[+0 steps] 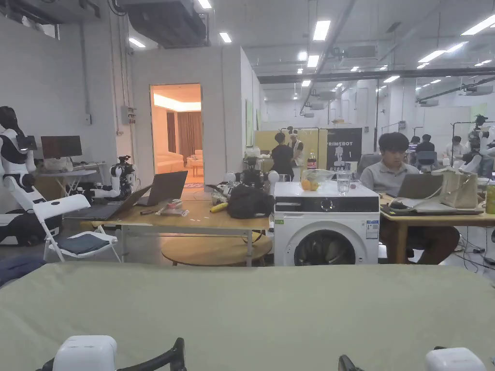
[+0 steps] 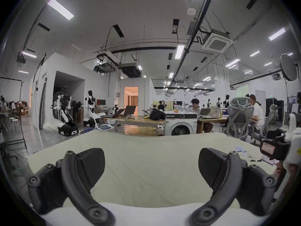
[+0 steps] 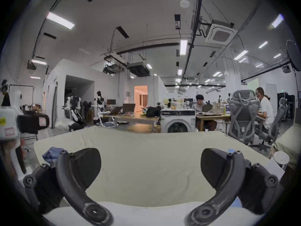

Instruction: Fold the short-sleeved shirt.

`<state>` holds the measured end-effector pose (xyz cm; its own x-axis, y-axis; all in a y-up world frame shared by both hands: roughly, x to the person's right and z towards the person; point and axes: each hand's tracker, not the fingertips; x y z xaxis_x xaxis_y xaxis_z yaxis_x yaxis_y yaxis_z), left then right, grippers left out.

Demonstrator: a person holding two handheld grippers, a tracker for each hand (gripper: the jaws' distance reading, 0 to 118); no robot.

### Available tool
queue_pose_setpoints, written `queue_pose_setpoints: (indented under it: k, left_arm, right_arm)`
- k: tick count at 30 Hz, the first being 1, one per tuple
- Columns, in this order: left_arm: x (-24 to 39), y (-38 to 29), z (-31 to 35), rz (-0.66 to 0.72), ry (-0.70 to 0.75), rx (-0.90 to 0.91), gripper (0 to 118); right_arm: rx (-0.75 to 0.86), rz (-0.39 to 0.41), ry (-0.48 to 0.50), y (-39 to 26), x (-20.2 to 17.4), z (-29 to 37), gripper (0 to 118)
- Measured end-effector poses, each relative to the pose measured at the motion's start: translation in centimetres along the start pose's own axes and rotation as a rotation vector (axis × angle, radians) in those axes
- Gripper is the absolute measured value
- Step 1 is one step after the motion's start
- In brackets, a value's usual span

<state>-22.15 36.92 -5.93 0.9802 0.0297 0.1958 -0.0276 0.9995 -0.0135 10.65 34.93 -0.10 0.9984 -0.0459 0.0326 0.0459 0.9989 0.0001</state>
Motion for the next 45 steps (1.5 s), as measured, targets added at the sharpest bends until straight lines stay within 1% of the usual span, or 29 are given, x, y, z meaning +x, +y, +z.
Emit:
queue_pose_setpoints:
  k: [1,4,9,13,16,22,25,34,36,38,40,41,43,44,45]
  left_arm:
    - [0.0,-0.1,0.0,0.002,0.001,-0.003,114]
    - [0.0,-0.6,0.4,-0.002,-0.009,-0.004,114]
    - [0.3,-0.7,0.5,-0.050,-0.028,0.013,114]
    - [0.2,-0.6,1.2,-0.042,-0.052,0.053,114]
    - [0.0,-0.5,1.6,-0.024,-0.060,0.072,114]
    - [0.4,-0.4,1.2,-0.042,-0.058,0.059,114]
    - [0.4,-0.4,1.0,-0.025,-0.044,0.042,114]
    - [0.2,-0.4,0.9,-0.007,-0.036,0.023,114]
    - [0.3,-0.3,0.8,-0.003,-0.041,0.016,114]
    - [0.4,-0.2,0.8,-0.005,-0.039,0.012,114]
    - [0.4,-0.2,0.8,0.000,-0.034,0.004,114]
    - [0.4,-0.2,0.8,0.008,-0.036,0.001,114]
    - [0.3,-0.3,0.7,0.042,-0.052,-0.002,114]
    - [0.2,-0.4,0.7,0.060,-0.064,-0.003,114]
    - [0.2,-0.5,0.6,0.067,-0.071,-0.005,114]
  right_arm:
    - [0.001,0.004,-0.004,0.1,-0.2,-0.1,118]
    - [-0.008,0.055,-0.027,0.3,-1.0,-0.3,118]
    - [-0.014,0.074,-0.074,-0.5,-1.7,-1.0,118]
    - [-0.034,0.109,-0.130,-0.8,-2.2,-1.1,118]
    - [-0.045,0.113,-0.133,-0.9,-2.2,-1.1,118]
    - [-0.041,0.135,-0.134,-0.6,-2.5,-1.4,118]
    - [-0.057,0.126,-0.140,-0.7,-2.5,-1.7,118]
    - [-0.091,0.047,-0.161,-0.7,-1.7,-2.1,118]
    - [-0.105,0.003,-0.131,-0.6,-1.3,-2.1,118]
    - [-0.150,-0.081,-0.100,-0.5,-0.9,-2.2,118]
    - [-0.222,-0.189,-0.097,-0.4,-0.2,-2.7,118]
    - [-0.250,-0.261,-0.098,-0.3,0.3,-3.0,118]
    - [-0.267,-0.398,-0.054,-0.4,1.3,-3.3,118]
    - [-0.269,-0.455,-0.058,-0.4,1.6,-3.5,118]
    - [-0.280,-0.488,-0.063,-0.3,1.7,-3.5,118]
